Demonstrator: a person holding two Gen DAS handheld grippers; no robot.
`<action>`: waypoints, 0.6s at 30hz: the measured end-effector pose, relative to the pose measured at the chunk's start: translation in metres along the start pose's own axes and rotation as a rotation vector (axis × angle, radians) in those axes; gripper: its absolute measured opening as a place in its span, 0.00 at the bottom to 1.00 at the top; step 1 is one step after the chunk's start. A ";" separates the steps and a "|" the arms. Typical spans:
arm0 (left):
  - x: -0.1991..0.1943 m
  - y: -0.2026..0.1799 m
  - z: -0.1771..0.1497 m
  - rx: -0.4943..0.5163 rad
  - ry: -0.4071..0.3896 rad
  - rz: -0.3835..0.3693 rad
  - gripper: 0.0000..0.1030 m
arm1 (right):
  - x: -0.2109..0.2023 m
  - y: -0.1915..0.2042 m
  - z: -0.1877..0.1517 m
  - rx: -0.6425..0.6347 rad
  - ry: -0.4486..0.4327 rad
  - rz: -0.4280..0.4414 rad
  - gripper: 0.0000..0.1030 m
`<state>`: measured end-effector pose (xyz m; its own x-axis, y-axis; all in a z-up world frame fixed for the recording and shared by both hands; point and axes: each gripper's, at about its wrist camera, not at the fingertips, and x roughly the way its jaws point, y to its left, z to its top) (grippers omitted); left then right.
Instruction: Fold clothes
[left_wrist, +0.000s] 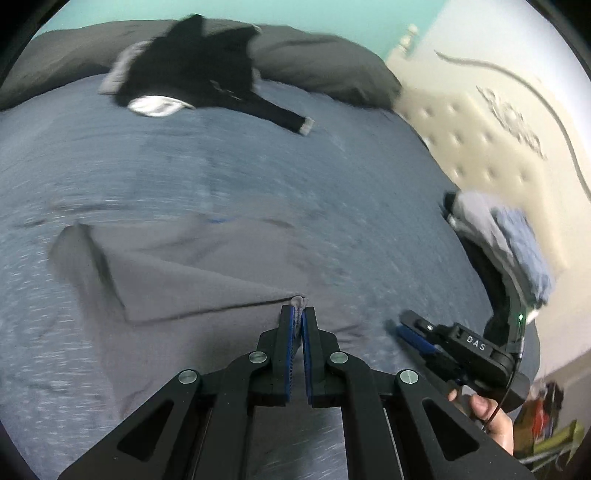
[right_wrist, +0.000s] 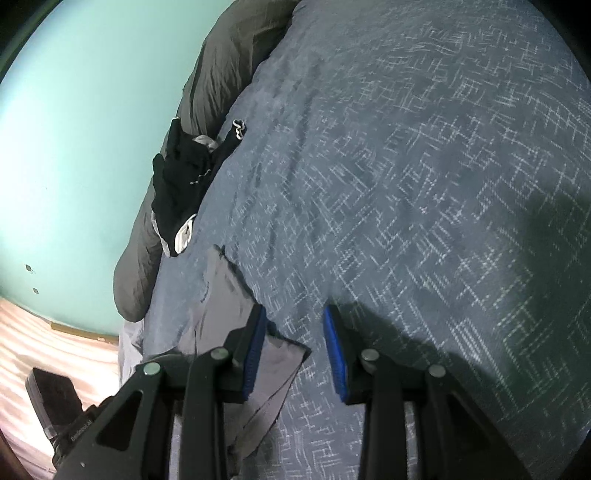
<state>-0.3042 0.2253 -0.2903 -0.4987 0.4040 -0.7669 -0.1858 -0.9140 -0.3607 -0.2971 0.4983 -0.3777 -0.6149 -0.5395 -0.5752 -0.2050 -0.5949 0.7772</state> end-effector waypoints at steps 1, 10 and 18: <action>0.008 -0.008 0.000 0.010 0.014 -0.002 0.04 | 0.000 -0.001 0.001 0.004 0.001 0.003 0.31; 0.059 -0.018 -0.016 0.012 0.137 -0.004 0.05 | 0.001 -0.008 0.006 0.029 0.019 0.016 0.31; 0.016 0.002 -0.009 -0.003 0.077 0.002 0.41 | 0.010 0.001 0.001 0.005 0.050 0.027 0.31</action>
